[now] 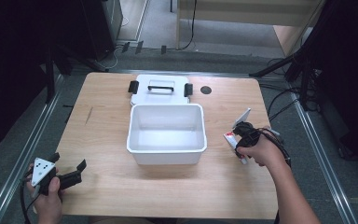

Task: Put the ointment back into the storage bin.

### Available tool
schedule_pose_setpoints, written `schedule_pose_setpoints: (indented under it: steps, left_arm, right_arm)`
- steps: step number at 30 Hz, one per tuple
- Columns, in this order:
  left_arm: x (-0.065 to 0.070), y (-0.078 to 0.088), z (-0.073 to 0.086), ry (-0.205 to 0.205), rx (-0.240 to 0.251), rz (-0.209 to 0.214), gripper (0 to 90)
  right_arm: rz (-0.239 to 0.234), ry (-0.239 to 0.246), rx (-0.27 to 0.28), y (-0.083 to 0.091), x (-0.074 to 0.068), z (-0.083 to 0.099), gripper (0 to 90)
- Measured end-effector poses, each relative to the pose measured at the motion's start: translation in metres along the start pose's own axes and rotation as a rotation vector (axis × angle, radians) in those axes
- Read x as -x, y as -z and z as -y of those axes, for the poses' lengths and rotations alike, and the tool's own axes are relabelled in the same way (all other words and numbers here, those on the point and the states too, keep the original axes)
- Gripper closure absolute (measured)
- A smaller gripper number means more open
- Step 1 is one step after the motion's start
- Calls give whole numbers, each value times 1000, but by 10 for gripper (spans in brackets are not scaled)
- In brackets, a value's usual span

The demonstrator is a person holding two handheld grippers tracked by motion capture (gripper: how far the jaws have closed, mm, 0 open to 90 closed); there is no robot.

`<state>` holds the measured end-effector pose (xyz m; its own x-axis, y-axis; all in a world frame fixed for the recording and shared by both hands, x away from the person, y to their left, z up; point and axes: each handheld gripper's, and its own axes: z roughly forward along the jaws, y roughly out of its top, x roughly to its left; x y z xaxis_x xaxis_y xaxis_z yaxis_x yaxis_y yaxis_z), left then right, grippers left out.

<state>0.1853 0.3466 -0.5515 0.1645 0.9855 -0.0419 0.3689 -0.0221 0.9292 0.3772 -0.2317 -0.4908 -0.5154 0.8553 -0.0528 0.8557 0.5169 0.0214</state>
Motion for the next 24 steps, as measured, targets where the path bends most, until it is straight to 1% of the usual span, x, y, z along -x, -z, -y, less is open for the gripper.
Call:
schedule_pose_setpoints:
  steps: [1, 2, 3, 4, 6, 11, 12, 13, 15, 18, 21, 22, 24]
  left_arm:
    - [0, 0, 0, 0, 0, 1, 3]
    - [0, 0, 0, 0, 0, 1, 3]
    - [0, 0, 0, 0, 0, 1, 3]
    - [0, 0, 0, 0, 0, 1, 3]
    - [0, 0, 0, 0, 0, 1, 3]
    - [0, 0, 0, 0, -1, 2, 3]
    - [0, 0, 0, 0, -1, 2, 3]
    - [0, 0, 0, 0, -1, 2, 3]
    - [0, 0, 0, -1, -2, 2, 3]
    - [0, 0, 0, 0, 0, 3, 3]
    - [0, 0, 0, -3, -2, 3, 3]
    - [0, 0, 0, -3, -3, 4, 3]
    - [0, 0, 0, -4, -3, 2, 3]
  right_arm:
    - [-4, -14, -3, 0, -1, -1, 572]
    - [-3, -10, -1, -1, 0, -2, 574]
    - [-3, -22, -4, -1, -1, -3, 582]
    - [-6, -18, 3, -2, 0, -4, 597]
    - [-13, -31, -4, -3, -1, -6, 610]
    - [-15, -35, -12, -6, -1, -10, 625]
    - [-15, -29, -11, -7, 0, -11, 633]
    - [-16, -39, -13, -8, -1, -11, 640]
    - [-18, -39, -10, -9, -1, -13, 656]
    - [-35, -45, -19, -10, -1, -14, 686]
    - [-36, -46, -33, -11, -2, -16, 699]
    - [-37, -40, -30, -12, -1, -16, 706]
    - [-43, -44, -29, -12, -1, -16, 715]
